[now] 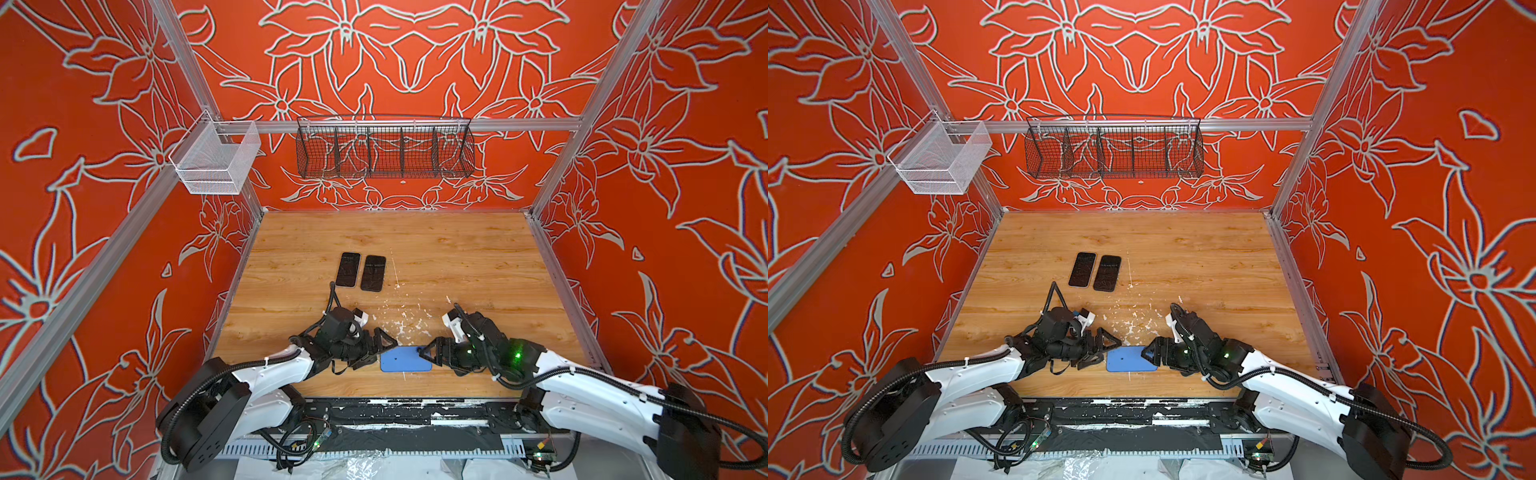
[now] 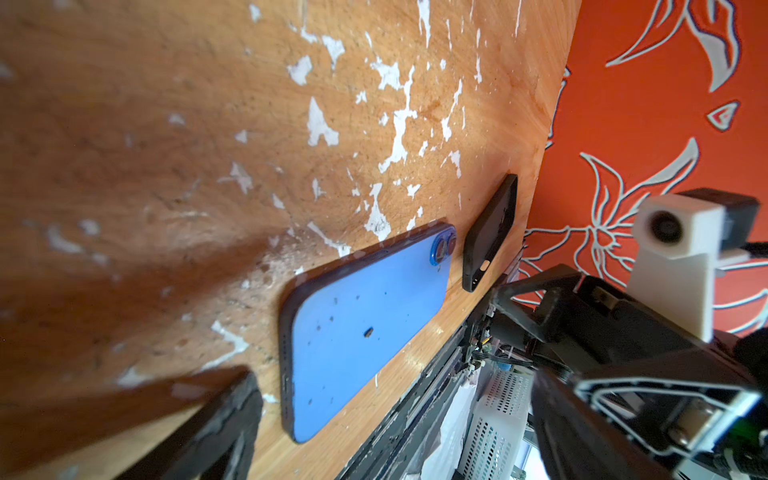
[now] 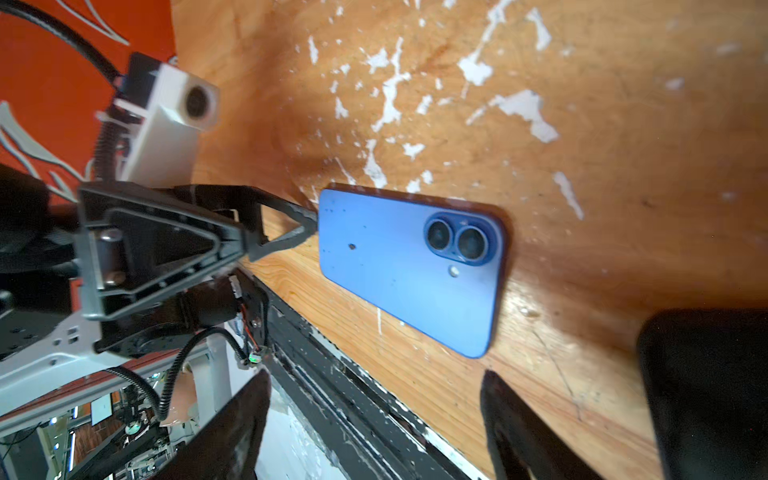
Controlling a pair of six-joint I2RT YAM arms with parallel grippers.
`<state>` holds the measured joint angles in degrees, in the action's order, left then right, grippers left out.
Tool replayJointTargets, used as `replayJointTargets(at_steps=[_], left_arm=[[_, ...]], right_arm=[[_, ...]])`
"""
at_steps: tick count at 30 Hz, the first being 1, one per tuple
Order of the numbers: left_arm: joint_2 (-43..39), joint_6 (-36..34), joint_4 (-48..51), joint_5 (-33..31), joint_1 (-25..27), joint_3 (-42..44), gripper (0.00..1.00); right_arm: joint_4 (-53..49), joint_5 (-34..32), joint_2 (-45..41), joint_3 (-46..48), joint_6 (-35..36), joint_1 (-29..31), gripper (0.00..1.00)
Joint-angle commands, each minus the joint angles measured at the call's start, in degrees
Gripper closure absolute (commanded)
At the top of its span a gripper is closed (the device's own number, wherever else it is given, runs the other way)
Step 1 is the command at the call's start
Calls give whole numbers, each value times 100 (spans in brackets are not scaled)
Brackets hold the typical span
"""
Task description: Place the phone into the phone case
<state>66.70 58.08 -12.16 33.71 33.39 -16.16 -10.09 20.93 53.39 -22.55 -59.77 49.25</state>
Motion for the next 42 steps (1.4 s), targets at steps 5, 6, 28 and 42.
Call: replayJointTargets(at_steps=[5,6,28,42], left_arm=[[229,-34,358,-46,-16,155,0],[247,-25,331,-33,-16,157,0],[727,-18,-23,223,-16,107,0],[746,5,-65,188,-16,144,0]], right_arm=[[329,40,835,-36,140,10,18],[396,76,975,-68,165,6,18],[3567,953,1961,118,-510,23,20],[4130,1278,1353,-6,-439,32,24]])
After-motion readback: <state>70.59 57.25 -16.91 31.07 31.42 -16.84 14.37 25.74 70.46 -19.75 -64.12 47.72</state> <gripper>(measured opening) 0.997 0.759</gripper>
